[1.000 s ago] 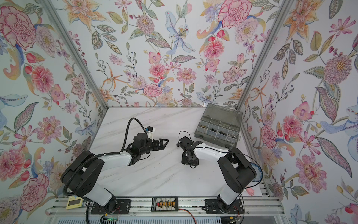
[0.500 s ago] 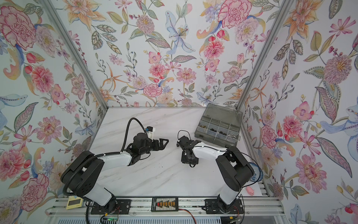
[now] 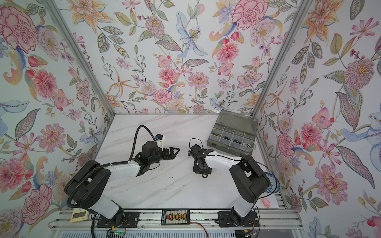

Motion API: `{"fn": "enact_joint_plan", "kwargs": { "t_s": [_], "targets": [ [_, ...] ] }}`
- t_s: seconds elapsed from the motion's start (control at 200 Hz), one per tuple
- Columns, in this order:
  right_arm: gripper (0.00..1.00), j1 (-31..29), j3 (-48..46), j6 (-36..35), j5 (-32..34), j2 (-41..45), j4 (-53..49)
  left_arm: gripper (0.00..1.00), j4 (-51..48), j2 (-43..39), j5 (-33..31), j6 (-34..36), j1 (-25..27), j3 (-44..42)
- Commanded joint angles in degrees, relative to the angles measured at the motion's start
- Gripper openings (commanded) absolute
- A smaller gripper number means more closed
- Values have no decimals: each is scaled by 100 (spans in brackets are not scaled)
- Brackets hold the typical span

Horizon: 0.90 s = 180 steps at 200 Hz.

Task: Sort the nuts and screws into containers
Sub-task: 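Lower the right gripper onto the silver hex nut and close it, then lift the silver nut with the right gripper and carry it over the box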

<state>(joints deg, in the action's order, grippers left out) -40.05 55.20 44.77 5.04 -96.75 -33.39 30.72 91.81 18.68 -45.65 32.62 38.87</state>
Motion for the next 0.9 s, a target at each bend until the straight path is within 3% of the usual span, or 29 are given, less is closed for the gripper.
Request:
{"fn": "enact_joint_plan", "kwargs": {
  "t_s": [0.0,0.15,0.34,0.6,0.896],
  "targets": [
    [23,-47,-132,-12,-125,-310,-63,99,38,-14,-31,103,-10,6],
    [12,-49,-122,-56,-121,-293,-63,99,41,-14,-35,96,-4,-3],
    [7,-41,-68,-236,-63,-252,-59,100,59,-35,-36,97,-9,-36],
    [1,261,234,-1208,-194,64,-54,99,153,-1,-7,57,-9,-64],
    [0,1964,343,-2056,-521,767,-99,99,149,-9,-18,56,0,-56]
  ]
}}
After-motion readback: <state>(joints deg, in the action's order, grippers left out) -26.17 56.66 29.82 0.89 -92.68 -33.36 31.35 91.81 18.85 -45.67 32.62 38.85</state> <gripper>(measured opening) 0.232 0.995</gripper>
